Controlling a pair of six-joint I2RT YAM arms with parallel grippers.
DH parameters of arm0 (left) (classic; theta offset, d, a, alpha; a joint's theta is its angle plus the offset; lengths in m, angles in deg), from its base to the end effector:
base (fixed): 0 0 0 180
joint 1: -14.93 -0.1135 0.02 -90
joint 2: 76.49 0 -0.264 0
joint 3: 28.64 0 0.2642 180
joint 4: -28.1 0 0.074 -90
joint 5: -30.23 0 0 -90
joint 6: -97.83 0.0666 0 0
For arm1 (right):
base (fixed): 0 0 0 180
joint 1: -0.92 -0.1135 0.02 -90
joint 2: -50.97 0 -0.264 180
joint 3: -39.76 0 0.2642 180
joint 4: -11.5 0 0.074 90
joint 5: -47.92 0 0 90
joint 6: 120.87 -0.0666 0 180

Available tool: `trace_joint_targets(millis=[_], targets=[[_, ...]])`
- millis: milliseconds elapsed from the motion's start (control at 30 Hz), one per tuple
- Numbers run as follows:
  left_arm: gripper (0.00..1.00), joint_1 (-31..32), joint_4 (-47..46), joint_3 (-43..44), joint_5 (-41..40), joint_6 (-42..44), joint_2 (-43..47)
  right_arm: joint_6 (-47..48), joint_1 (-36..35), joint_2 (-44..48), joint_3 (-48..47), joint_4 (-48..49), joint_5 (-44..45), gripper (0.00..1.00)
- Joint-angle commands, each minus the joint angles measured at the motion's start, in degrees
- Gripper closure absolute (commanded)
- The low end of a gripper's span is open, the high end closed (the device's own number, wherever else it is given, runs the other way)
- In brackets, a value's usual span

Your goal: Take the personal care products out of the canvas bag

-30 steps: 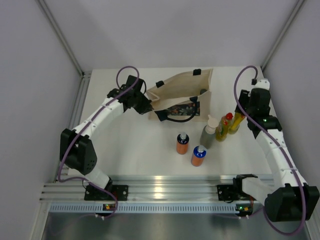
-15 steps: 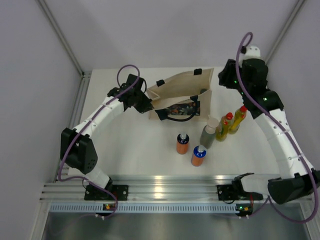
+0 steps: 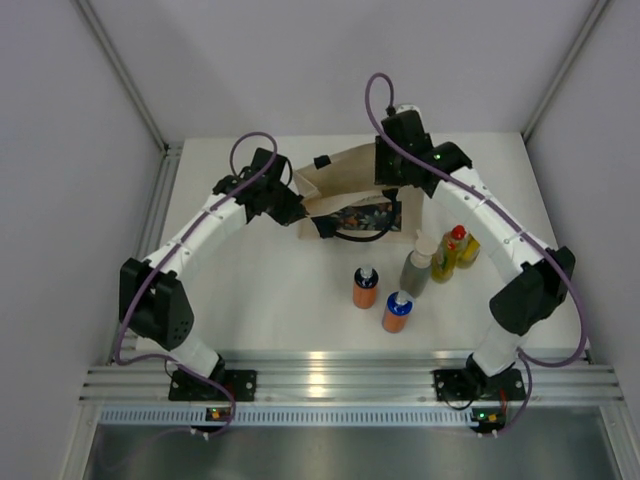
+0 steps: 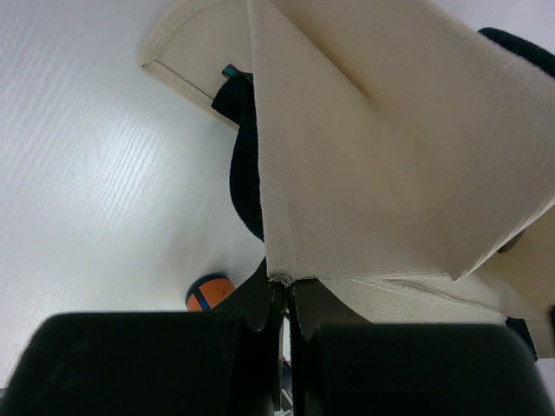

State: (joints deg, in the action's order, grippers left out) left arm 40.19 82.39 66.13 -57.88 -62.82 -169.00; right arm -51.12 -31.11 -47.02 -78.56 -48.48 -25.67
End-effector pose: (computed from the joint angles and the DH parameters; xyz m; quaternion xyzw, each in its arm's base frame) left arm 0.3446 -0.1650 0.2769 -0.3598 0.8743 -0.2520 0.2063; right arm 0.3581 0.2018 0.3787 -0.0315 0.8972 0.0695 0.4349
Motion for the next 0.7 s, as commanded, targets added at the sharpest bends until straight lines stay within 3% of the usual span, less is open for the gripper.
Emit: trace_joint_targets(millis=[0, 333, 667], targets=[[1.0, 0.41, 0.93, -0.61, 0.66, -3.35, 2.95, -3.21, 0.04, 5.61, 4.96, -5.09, 8.11, 0.56], [1.0, 0.32, 0.67, -4.73, -1.28, -5.9, 5.49, -1.29, 1.27, 7.38, 16.06, -2.64, 7.33, 0.53], [1.0, 0.32, 0.58, -7.11, -3.47, -7.48, 6.11, 2.67, 7.86, 0.36, 6.94, -0.79, 6.19, 0.48]])
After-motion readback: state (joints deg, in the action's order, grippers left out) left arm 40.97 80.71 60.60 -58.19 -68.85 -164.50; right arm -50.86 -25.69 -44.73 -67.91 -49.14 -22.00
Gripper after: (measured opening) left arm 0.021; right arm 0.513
